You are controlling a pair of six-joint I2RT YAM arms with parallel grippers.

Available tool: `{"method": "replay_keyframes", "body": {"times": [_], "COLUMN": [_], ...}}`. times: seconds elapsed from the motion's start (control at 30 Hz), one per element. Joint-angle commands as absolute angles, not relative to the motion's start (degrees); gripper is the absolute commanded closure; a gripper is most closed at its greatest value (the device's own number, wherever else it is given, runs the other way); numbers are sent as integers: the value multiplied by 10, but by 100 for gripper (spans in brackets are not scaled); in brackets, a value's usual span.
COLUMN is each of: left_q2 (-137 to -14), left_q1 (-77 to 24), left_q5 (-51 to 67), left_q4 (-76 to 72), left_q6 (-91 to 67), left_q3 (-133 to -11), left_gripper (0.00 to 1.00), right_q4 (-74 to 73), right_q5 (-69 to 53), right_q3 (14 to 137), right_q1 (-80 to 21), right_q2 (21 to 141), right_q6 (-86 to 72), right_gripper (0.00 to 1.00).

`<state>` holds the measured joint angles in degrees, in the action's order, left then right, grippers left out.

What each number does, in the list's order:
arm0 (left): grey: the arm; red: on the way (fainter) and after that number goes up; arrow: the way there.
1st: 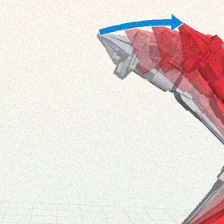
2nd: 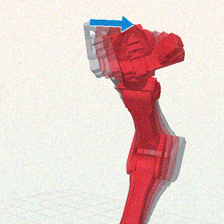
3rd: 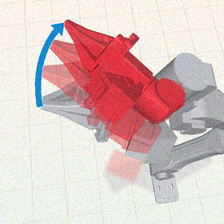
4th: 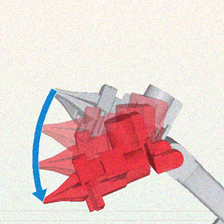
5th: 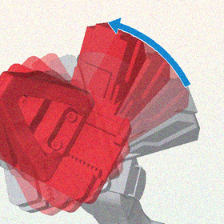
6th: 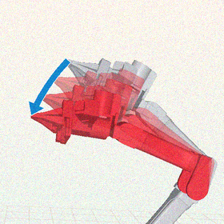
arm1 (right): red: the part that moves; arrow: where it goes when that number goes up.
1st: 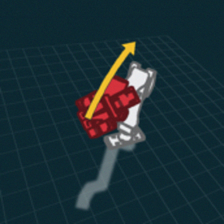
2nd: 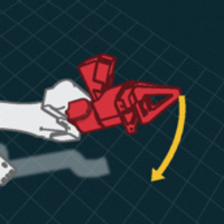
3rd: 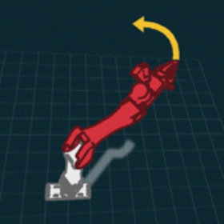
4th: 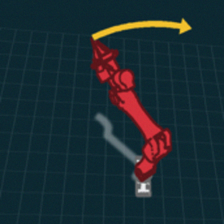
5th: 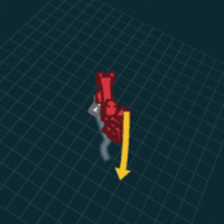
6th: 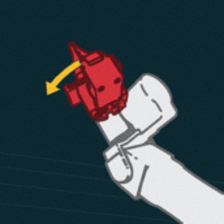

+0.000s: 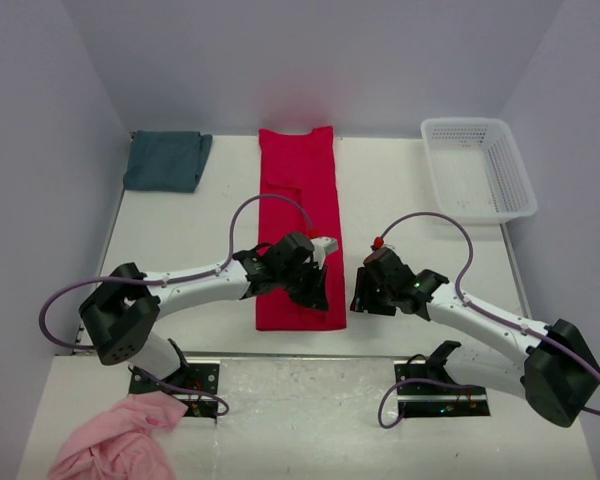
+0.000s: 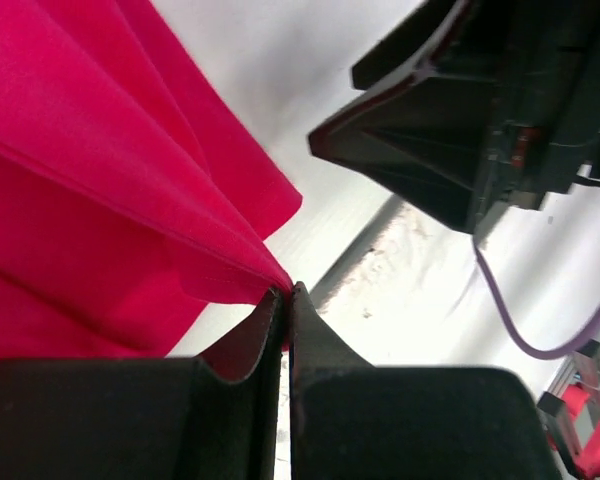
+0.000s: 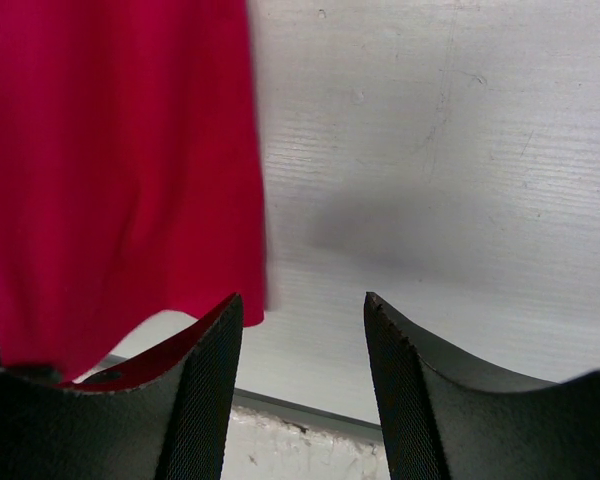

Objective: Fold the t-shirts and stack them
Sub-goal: Grab the bottom of the folded rectangular tshirt with both arms

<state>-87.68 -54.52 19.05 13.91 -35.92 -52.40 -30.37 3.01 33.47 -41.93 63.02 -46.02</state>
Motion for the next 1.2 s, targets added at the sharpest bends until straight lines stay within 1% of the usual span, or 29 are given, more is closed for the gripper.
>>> {"method": "replay_keyframes", "body": {"times": [0.0,0.13,0.3,0.43,0.53,0.57,0.63,0.67,0.73,0.77,0.8,0.83,0.87,0.93,0.97,1.07,1.17], "left_q2": [-853,-843,-806,-785,-773,-771,-766,-766,-766,-766,-766,-764,-763,-760,-759,-756,-750], "left_q1": [-549,-549,-549,-549,-549,-549,-549,-549,-549,-549,-549,-549,-549,-552,-554,-576,-603], "left_q5": [245,238,187,137,116,111,102,95,68,57,48,39,31,4,3,-14,-19], "left_q4": [101,100,124,153,168,172,175,185,199,213,216,218,225,244,250,263,272], "left_q6": [-374,-386,-407,-417,-418,-419,-421,-423,-427,-431,-433,-441,-446,-467,-472,-485,-494], "left_q3": [-519,-494,-443,-413,-404,-402,-395,-394,-392,-392,-390,-385,-383,-381,-381,-389,-402], "left_gripper": [100,100,100,100,100,100,100,100,100,98,89,83,72,67,62,53,48], "right_q4": [-291,-290,-280,-267,-258,-251,-243,-238,-236,-231,-230,-229,-223,-221,-220,-221,-229], "right_q5": [33,29,15,5,-13,-18,-39,-42,-49,-61,-65,-67,-75,-80,-80,-76,-74], "right_q3": [336,339,344,346,352,352,353,355,359,359,362,364,364,368,372,377,394], "right_q1": [-417,-417,-417,-416,-417,-418,-421,-424,-427,-428,-430,-432,-434,-436,-437,-439,-445], "right_q2": [634,640,657,668,678,679,678,677,679,681,683,683,685,687,690,699,716], "right_q6": [-454,-452,-439,-431,-420,-417,-410,-406,-402,-395,-393,-392,-390,-390,-390,-388,-386], "right_gripper": [47,47,48,55,63,69,76,82,89,92,96,97,99,100,100,100,100]}}
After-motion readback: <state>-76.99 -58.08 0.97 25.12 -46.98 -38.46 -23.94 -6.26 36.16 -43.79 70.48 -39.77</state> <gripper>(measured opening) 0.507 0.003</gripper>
